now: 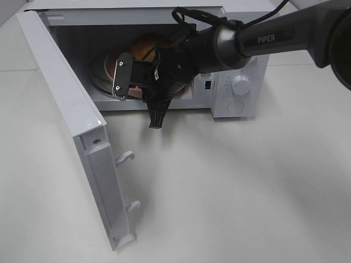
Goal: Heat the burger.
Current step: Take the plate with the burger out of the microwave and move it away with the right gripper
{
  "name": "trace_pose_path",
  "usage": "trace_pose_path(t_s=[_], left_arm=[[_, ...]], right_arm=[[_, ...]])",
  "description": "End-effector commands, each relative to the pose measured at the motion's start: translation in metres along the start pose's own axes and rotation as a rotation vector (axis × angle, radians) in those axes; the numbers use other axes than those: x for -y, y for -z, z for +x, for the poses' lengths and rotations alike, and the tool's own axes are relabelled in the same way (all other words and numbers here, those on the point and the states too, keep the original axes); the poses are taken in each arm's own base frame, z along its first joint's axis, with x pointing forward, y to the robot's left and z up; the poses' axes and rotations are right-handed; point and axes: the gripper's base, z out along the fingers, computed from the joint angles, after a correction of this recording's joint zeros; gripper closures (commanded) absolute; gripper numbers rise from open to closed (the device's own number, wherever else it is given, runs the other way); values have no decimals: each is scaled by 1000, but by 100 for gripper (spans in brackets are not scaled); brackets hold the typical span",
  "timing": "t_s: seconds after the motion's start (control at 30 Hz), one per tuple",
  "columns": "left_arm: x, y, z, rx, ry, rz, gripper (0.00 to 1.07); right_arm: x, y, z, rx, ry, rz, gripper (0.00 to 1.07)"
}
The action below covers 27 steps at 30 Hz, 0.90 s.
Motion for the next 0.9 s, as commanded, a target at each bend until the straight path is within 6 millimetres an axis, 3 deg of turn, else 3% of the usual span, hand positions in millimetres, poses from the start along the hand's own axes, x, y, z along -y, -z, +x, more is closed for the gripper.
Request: trace_pose_path(t_s=[0.03, 0.53, 0.9], left_arm=[[0, 2, 1, 32, 9, -5, 106], [0, 2, 1, 32, 9, -5, 106], [0, 2, 1, 32, 9, -5, 106]], right_arm=[[-6, -1, 6, -47, -35, -54, 107], [-1, 16, 6, -91, -22, -90, 107], [1, 46, 10, -126, 158, -139, 107]])
